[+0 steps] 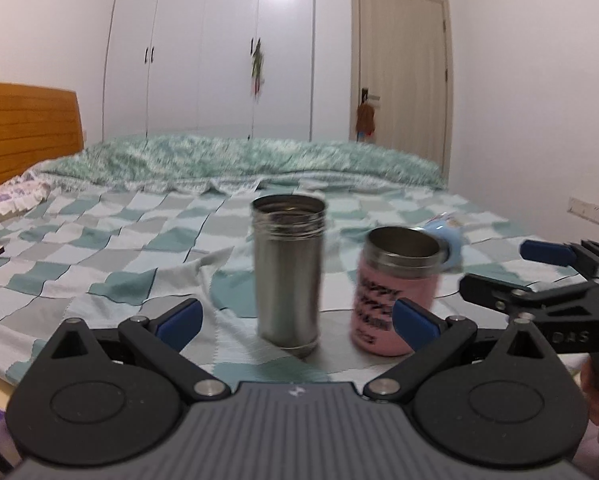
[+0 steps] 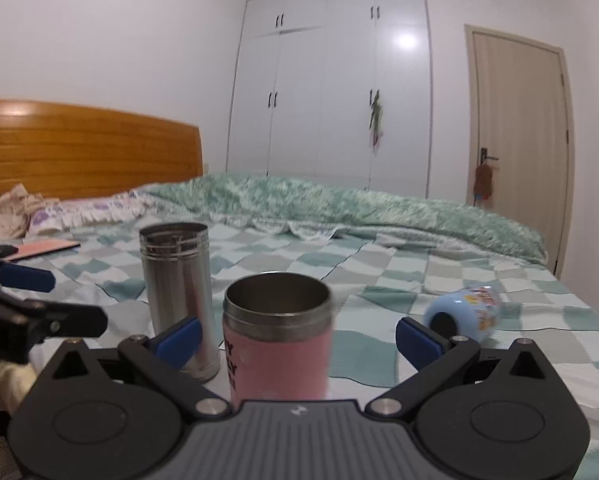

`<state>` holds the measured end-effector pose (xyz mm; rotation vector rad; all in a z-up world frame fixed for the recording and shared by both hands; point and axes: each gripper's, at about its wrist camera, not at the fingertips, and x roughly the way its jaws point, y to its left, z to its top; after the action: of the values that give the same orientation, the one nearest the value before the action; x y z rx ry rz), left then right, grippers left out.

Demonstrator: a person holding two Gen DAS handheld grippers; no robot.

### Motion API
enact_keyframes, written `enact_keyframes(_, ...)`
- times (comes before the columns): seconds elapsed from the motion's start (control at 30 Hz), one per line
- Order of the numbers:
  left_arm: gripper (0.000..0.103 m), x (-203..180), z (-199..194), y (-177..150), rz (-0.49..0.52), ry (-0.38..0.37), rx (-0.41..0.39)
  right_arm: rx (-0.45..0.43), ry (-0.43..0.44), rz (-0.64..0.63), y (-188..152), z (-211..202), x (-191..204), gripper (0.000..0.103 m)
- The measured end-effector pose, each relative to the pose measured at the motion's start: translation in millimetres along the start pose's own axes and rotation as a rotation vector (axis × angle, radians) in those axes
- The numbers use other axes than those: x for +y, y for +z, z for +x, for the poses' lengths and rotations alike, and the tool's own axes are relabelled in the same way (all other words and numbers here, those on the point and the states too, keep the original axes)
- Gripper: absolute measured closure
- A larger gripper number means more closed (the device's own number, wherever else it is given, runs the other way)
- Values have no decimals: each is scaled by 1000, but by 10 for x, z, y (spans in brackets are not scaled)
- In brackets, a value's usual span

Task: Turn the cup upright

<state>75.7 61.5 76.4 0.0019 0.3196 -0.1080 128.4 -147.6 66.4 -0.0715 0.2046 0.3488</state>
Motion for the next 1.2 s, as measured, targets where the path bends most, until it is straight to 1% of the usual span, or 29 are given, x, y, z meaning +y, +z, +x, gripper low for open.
enact_keyframes(0.1,0,-144,-143,-126,1,-4,-29,-21,-24,-5,-105,-319,-101,0)
enact_keyframes(0.27,0,-334,-281,-453,-12,-5,-45,-21,-78,7,-366,-733,-268,0)
enact_keyframes(0.37,0,-435,-320,-667,-13,24,-55,-25,-110,1,-541,-893,-342,0)
enact_keyframes(0.5,0,-505,-298,-844,-30,50,-64,-40,-142,-11,-750,-1021,-380,0)
enact_keyframes(0.6,0,-538,-273,-869,-24,80,-64,-46,-153,-3,-859,-1074,-398,0)
enact_keyframes(0.73,0,-562,-261,-889,-18,87,-70,-77,-166,2,-889,-1127,-421,0)
enact_keyframes(0.93,0,-590,-244,-901,-6,93,-69,-83,-168,27,-913,-1119,-470,0)
enact_keyframes(1.2,0,-607,-248,-902,3,93,-71,-89,-168,20,-920,-1114,-451,0)
